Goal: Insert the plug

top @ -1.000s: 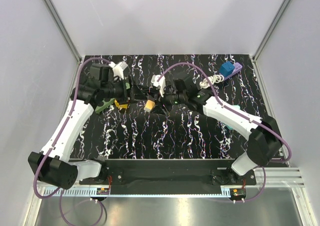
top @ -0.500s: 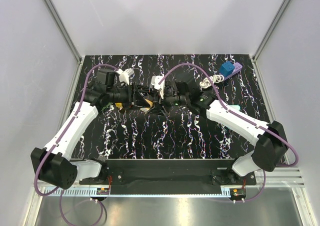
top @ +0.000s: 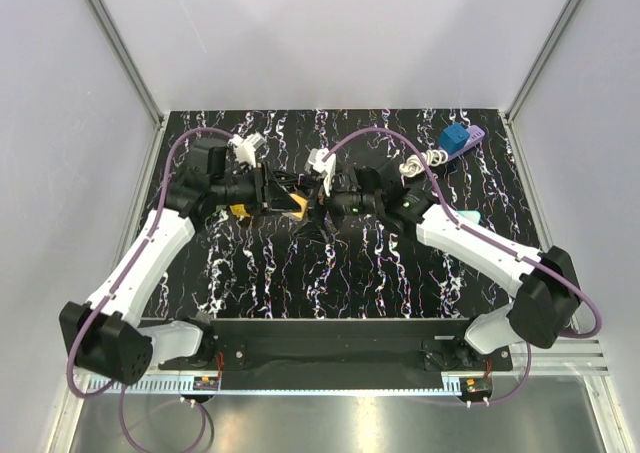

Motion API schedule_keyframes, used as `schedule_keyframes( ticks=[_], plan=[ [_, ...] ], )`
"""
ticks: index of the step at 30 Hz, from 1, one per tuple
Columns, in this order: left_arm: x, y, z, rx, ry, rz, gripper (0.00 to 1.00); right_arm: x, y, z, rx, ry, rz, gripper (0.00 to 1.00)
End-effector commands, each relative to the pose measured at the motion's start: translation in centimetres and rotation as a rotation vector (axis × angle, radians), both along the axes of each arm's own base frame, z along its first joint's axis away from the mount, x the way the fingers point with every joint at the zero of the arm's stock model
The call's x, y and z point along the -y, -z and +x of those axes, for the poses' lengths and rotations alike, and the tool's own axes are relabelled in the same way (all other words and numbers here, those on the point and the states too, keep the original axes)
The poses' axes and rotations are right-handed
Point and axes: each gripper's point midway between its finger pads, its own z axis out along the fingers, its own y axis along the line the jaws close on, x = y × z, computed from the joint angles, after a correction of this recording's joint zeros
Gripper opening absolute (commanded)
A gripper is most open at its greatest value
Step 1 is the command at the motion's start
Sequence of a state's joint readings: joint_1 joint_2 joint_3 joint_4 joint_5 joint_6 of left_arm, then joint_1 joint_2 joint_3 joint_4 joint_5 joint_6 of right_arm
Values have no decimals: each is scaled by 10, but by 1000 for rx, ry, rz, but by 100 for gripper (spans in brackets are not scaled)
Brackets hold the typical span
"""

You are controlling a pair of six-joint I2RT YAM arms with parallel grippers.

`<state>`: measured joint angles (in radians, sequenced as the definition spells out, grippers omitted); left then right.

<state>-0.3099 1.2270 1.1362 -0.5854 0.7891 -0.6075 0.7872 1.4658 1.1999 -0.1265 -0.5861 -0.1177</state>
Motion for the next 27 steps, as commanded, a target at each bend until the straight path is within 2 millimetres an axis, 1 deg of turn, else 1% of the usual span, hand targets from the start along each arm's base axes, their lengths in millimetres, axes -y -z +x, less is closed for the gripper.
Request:
schedule_keyframes(
  ticks=[1,2,3,4,5,6,7,8,9,10,11,12,13,14,15,16,18,19,22,24,25,26,27],
  plan=[
    [4,-50,2,209,-7,-105,0,-1,-32,-19,-162,34,105,91],
    [4,-60,5,262,-15,-130,0,-2,-34,-23,-193,30,114,92],
    [4,-62,5,263,-28,-148,0,-3,-35,-25,-225,26,125,92],
    [4,-71,2,298,-33,-170,0,-6,-43,-32,-278,8,159,92],
    [5,-83,4,358,-37,-202,0,-8,-44,-35,-309,0,174,92],
    [4,-86,-1,371,-43,-224,0,-11,-57,-35,-303,-14,224,92],
    [4,-96,0,430,-43,-250,0,-13,-61,-39,-369,-17,247,91],
    [4,-101,-3,457,-42,-267,0,-15,-65,-41,-392,-26,268,89],
    [4,-98,-5,456,-44,-280,0,-17,-70,-42,-408,-32,294,86],
    [2,-106,-10,496,-47,-300,0,-20,-83,-41,-433,-33,348,83],
    [2,-112,-12,530,-48,-319,0,-21,-86,-41,-447,-35,370,80],
    [1,-111,-13,530,-52,-325,0,-21,-90,-42,-454,-44,391,76],
    [0,-115,-15,547,-54,-332,0,-23,-101,-44,-455,-68,435,69],
    [0,-115,-16,546,-54,-335,0,-23,-102,-44,-464,-74,448,65],
    [0,-116,-18,550,-52,-339,0,-24,-109,-45,-450,-86,478,61],
    [0,-116,-19,553,-49,-343,0,-24,-112,-43,-465,-80,493,55],
    [0,-116,-21,552,-51,-352,0,-24,-115,-43,-458,-82,515,50],
    [0,-118,-22,562,-50,-358,0,-25,-115,-40,-454,-67,522,45],
    [1,-115,-22,550,-46,-365,0,-24,-116,-36,-443,-48,541,41],
    [1,-112,-23,542,-43,-370,0,-24,-119,-37,-437,-55,554,35],
    [1,-113,-24,548,-40,-376,0,-23,-120,-37,-434,-57,559,30],
    [2,-110,-24,538,-40,-378,0,-23,-119,-37,-433,-57,560,18],
    [2,-112,-25,543,-39,-383,1,-22,-121,-38,-422,-62,565,14]
  ],
)
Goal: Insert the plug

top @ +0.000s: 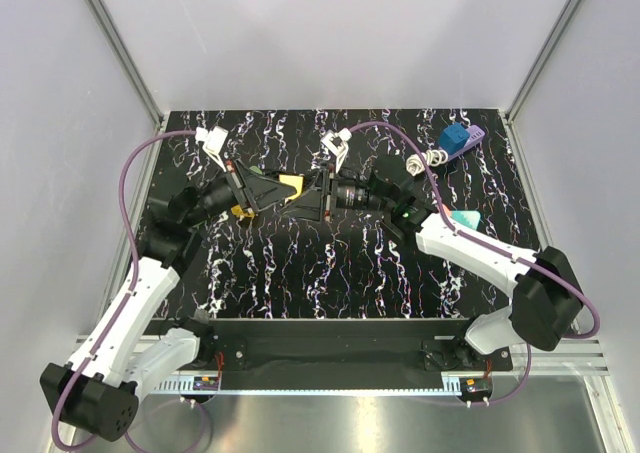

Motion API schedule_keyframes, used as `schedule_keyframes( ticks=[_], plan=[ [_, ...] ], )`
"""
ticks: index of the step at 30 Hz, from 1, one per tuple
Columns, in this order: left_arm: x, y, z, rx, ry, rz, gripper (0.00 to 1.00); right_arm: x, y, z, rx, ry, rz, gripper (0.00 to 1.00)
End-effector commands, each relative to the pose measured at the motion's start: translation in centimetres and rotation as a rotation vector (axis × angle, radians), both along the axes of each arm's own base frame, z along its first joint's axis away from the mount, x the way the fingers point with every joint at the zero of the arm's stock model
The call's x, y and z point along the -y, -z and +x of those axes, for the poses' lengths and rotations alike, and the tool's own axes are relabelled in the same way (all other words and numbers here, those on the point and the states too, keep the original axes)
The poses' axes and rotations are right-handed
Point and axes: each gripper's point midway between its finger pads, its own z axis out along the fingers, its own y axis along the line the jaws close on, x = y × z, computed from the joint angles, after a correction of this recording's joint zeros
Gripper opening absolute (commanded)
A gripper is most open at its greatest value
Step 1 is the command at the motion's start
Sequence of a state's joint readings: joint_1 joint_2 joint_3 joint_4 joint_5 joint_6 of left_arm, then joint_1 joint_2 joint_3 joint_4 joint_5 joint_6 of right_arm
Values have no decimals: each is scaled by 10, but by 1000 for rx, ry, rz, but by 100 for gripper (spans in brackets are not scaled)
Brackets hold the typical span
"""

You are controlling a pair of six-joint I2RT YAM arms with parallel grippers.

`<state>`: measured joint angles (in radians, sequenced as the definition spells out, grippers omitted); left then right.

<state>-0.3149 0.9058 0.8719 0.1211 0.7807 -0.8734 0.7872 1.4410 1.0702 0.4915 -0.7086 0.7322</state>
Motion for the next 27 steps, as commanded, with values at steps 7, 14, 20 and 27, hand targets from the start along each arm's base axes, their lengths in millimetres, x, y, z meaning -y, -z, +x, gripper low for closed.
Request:
schedule_keyframes(
  ticks=[7,14,20,27],
  plan=[
    [3,1,-6,25,35,-5,49,7,-28,-14,114,-41,94,0],
    [5,3,-7,22,69,36,64,12,-11,-23,111,-102,42,0],
    [6,-2,-14,22,119,95,67,14,8,-32,96,-166,-26,0],
    [8,11,-35,-33,259,153,65,21,23,-43,90,-223,-73,0]
  ],
)
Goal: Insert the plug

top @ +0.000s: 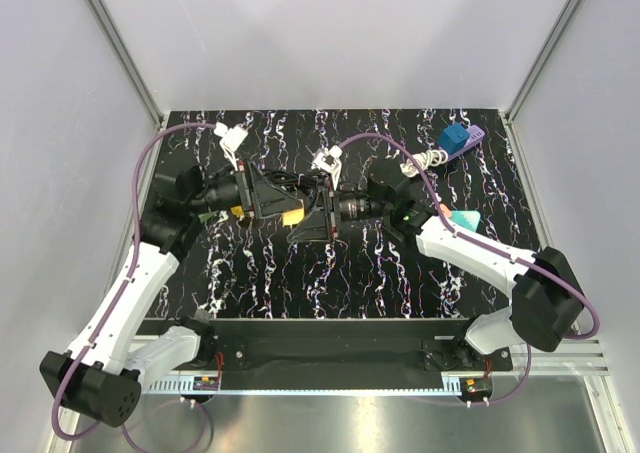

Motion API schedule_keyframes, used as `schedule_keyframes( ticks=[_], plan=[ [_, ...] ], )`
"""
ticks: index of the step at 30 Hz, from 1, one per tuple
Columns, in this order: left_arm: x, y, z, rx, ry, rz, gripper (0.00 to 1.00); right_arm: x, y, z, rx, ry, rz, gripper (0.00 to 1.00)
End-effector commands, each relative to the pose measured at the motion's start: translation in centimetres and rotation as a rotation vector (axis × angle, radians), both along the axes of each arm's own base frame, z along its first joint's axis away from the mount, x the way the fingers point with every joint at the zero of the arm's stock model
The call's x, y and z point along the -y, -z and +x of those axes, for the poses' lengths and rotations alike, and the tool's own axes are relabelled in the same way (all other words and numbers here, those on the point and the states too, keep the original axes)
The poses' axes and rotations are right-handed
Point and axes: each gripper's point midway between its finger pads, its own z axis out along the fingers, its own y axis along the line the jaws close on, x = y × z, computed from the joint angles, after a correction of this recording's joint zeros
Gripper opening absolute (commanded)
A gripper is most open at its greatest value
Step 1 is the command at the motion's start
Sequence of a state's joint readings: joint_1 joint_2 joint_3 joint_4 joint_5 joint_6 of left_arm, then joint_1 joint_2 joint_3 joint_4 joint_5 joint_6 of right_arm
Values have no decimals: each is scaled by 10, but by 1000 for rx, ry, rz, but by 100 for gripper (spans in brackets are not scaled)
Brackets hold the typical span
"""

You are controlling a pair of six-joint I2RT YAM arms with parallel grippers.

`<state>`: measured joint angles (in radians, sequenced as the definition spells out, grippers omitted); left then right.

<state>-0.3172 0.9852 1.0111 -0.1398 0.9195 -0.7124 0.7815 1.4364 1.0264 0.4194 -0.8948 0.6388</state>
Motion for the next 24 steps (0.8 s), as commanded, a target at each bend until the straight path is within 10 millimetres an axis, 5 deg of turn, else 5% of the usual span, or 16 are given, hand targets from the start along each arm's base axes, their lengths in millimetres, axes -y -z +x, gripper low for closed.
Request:
schedule_keyframes(
  ticks=[1,9,24],
  plan=[
    [1,4,-23,6,133,37,64,11,-11,-14,62,-58,14,0],
    [-3,29,-39,-77,197,110,60,15,-1,-21,46,-101,-20,0],
    [-2,39,-30,-124,190,145,58,15,18,-27,-12,-169,-74,0]
  ],
)
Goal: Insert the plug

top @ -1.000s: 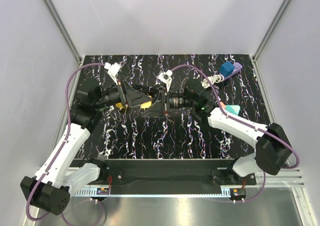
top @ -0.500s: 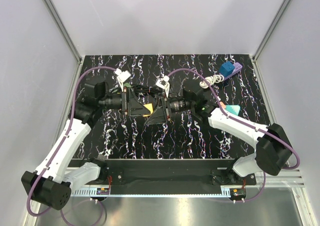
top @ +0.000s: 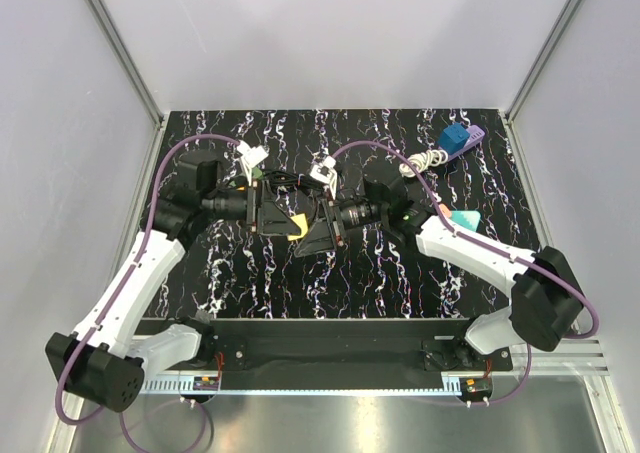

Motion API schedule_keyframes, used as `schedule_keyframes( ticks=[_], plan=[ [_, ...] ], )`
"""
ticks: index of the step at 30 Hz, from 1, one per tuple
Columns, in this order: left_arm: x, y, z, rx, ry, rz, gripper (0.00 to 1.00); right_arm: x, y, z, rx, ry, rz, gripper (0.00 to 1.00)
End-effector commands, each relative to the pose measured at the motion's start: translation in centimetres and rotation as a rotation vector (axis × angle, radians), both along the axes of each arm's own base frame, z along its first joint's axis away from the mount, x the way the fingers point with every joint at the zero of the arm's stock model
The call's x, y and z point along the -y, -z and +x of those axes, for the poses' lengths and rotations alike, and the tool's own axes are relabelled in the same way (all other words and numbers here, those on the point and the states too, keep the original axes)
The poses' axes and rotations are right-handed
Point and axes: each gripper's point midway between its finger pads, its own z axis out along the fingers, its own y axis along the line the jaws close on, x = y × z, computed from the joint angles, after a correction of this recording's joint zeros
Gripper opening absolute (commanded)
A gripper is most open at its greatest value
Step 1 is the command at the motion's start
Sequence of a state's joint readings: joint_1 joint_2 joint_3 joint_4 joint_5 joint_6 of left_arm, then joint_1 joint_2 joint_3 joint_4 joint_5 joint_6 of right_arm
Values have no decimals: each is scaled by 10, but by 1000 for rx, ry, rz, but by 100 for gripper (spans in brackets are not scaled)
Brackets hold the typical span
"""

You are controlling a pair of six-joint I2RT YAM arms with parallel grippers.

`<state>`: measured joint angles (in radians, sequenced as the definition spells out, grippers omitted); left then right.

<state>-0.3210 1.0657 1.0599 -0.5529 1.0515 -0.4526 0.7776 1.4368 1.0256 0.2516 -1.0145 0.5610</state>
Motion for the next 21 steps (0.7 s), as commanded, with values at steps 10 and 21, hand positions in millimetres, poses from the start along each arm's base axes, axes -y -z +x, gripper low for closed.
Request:
schedule_keyframes(
  ticks=[10,21],
  plan=[
    [3,-13,5,48,26,-15,54,0,1,-4,7,-59,3,0],
    [-2,-4,15,40,-44,48,0,-3,5,12,7,48,-30,70]
  ],
)
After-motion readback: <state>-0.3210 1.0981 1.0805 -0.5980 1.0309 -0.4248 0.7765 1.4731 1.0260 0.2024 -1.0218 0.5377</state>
